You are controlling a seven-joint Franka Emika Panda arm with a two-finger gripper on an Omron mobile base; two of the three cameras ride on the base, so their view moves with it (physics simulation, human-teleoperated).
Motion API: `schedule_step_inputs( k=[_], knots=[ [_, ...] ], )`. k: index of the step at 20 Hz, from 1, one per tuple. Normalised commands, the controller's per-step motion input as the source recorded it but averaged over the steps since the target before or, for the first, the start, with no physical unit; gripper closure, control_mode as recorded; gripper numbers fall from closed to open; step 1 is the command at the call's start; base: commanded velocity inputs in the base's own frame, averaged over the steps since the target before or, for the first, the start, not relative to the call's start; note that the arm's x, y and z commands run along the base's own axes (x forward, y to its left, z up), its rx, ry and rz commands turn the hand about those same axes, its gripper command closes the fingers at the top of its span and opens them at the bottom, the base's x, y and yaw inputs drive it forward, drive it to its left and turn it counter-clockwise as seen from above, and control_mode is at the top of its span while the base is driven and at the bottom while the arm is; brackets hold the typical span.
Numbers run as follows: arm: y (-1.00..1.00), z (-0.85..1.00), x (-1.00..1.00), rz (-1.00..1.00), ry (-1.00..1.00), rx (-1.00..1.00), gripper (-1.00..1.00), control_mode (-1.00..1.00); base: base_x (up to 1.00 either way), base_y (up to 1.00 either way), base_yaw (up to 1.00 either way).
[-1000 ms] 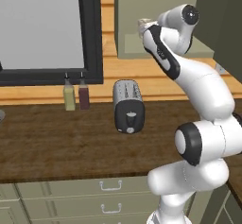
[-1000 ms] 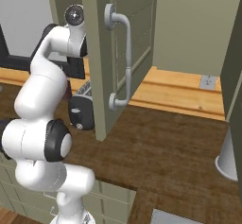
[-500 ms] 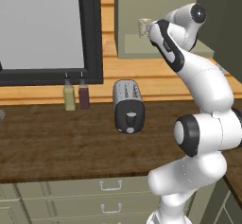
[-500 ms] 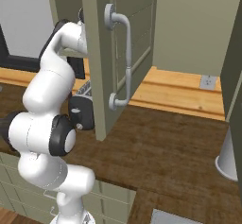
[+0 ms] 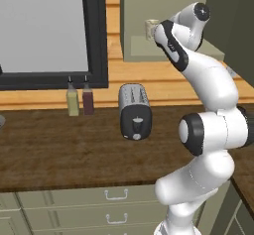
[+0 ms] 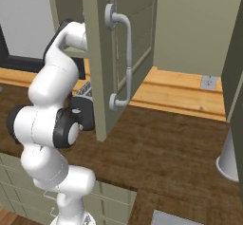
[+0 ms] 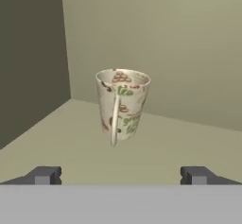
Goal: Gather all objects into one cabinet and sort the glasses and bowls to opposite sides.
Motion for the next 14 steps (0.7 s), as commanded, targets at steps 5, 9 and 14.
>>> schedule_step_inputs(
  k=[5, 9, 14],
  knots=[
    [0.01, 0.0, 0.32, 0.0, 0.0, 0.0, -1.0, -1.0, 0.0, 0.0, 0.0],
    [0.0, -0.12, 0.08, 0.0, -0.04, 0.0, -1.0, -1.0, 0.0, 0.0, 0.0],
    [0.04, -0.21, 0.09, 0.0, -0.03, 0.0, -1.0, -1.0, 0.0, 0.0, 0.0]
  ],
)
